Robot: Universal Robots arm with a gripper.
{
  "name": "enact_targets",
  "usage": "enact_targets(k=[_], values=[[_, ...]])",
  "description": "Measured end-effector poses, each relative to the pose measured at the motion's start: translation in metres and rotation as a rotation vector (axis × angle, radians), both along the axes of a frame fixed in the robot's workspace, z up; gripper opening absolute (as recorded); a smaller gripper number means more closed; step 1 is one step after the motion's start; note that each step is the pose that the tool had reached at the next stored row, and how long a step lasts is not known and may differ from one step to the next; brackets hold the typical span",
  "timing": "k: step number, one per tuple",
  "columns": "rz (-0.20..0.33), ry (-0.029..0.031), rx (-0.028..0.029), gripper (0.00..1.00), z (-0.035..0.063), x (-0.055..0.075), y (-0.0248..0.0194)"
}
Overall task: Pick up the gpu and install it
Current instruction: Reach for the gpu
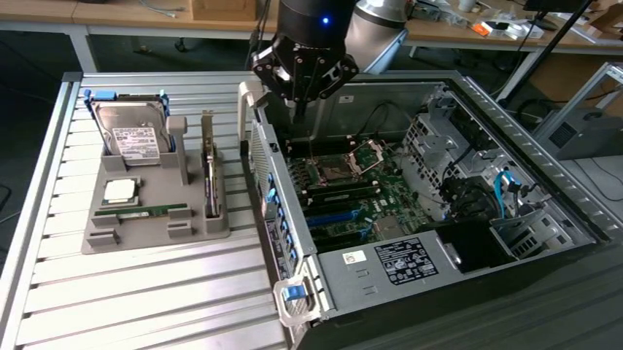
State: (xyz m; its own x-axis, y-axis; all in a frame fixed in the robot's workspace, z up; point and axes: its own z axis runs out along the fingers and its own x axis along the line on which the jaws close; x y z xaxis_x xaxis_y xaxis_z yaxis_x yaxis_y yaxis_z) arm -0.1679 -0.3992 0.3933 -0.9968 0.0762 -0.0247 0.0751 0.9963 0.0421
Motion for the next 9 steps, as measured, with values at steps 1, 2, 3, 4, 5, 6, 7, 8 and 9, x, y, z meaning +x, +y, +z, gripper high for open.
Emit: enact_targets(k=[1,2,3,4,5,6,7,8,9], values=[[0.0,0.0,0.0,0.11,0.0,-0.0003,0.0],[0.0,0.0,0.0,0.11,0.0,-0.0004,0.0],[0.0,0.0,0.0,0.11,0.0,-0.0019,0.0],[0.0,0.0,-0.0001,0.11,0.0,-0.0029,0.0],[0.0,0.0,0.0,0.11,0.0,-0.003,0.0],[0.0,0.0,0.0,0.11,0.0,-0.0031,0.0],[0.0,0.0,0.0,0.11,0.0,-0.0034,0.0],[0.0,0.0,0.0,0.11,0.0,-0.0036,0.0],[0.0,0.0,0.0,0.11,0.0,-0.0037,0.0]])
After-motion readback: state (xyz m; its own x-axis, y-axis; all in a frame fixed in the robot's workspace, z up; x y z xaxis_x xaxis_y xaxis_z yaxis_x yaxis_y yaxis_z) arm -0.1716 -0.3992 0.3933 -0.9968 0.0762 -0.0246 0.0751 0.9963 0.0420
